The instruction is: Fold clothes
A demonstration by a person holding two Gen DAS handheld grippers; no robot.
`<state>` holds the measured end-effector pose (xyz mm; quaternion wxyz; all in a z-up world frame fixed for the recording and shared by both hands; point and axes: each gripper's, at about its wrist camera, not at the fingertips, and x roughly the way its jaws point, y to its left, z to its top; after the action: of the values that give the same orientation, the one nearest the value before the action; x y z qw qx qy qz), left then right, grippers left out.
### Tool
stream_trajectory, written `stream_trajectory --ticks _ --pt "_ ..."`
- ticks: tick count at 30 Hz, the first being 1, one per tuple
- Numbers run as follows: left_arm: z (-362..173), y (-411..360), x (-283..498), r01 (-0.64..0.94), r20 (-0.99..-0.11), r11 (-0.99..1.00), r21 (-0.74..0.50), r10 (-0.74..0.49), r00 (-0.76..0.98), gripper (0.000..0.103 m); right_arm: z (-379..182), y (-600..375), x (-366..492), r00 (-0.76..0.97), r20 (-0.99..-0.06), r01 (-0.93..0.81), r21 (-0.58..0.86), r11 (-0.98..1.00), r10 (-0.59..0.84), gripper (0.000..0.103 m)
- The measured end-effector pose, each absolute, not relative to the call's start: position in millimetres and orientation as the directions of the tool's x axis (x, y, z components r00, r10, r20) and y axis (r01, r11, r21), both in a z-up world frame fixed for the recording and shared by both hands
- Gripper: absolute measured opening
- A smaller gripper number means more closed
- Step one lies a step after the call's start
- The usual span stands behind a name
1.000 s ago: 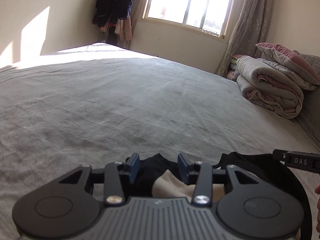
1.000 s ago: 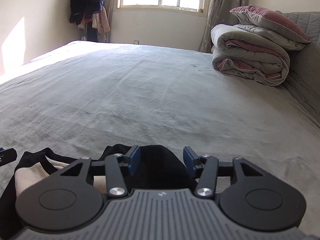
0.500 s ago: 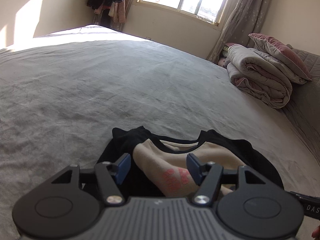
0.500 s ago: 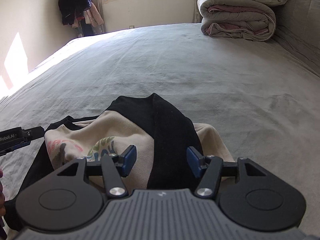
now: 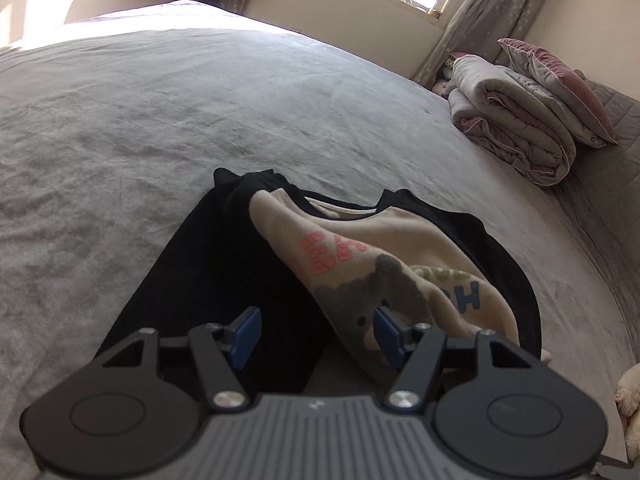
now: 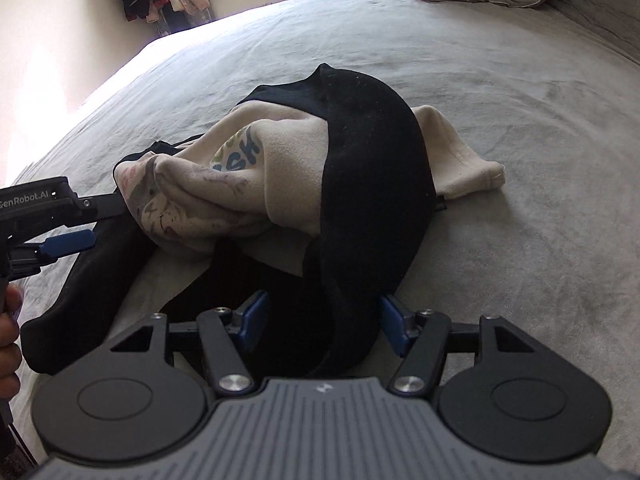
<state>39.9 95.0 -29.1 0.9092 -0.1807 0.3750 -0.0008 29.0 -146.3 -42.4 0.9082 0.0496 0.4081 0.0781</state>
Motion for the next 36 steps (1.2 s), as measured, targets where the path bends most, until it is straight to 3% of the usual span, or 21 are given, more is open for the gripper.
stream_trajectory --ticks 2,4,6,9,16,23,31,36 --pt "-31.0 93.7 39.2 -0.135 -0.686 0.937 -0.322 -0.132 0.716 0.063 -47.5 -144.0 23.6 0.647 -0.74 -0.108 0.153 0.982 0.186 0.062" --pt "-32.6 92.4 39.8 -0.133 -0.689 0.94 -0.315 -0.13 0.713 0.063 -52.6 -141.7 18.2 0.638 -0.746 -0.114 0.153 0.982 0.19 0.05" --pt "-34.2 91.1 40.4 -0.13 -0.692 0.942 -0.308 -0.128 0.71 0.063 -52.5 -142.7 19.2 0.65 -0.736 -0.127 0.141 0.982 0.19 0.028" --pt "-35.9 88.7 41.2 -0.123 -0.695 0.946 -0.3 -0.129 0.708 0.063 -49.3 -149.8 23.4 0.653 -0.729 -0.134 0.16 0.978 0.208 0.019" --pt "-35.5 80.8 41.3 -0.081 -0.692 0.953 -0.291 -0.151 0.706 0.063 -28.9 -173.1 32.4 0.703 -0.692 -0.115 0.118 0.986 0.165 0.015" --pt "-33.6 72.5 41.8 -0.016 -0.695 0.961 -0.278 -0.189 0.694 0.061 -10.8 -203.7 51.6 0.794 -0.607 -0.039 0.002 0.999 0.032 0.014" --pt "-38.7 70.7 43.3 0.038 -0.702 0.957 -0.288 -0.238 0.671 0.06 -19.7 -232.5 84.1 0.835 -0.538 0.064 -0.109 0.992 -0.113 0.014" --pt "-42.3 68.1 45.3 0.087 -0.702 0.948 -0.306 -0.287 0.652 0.058 -28.0 -249.9 95.4 0.826 -0.547 0.098 -0.092 0.991 -0.132 0.014"
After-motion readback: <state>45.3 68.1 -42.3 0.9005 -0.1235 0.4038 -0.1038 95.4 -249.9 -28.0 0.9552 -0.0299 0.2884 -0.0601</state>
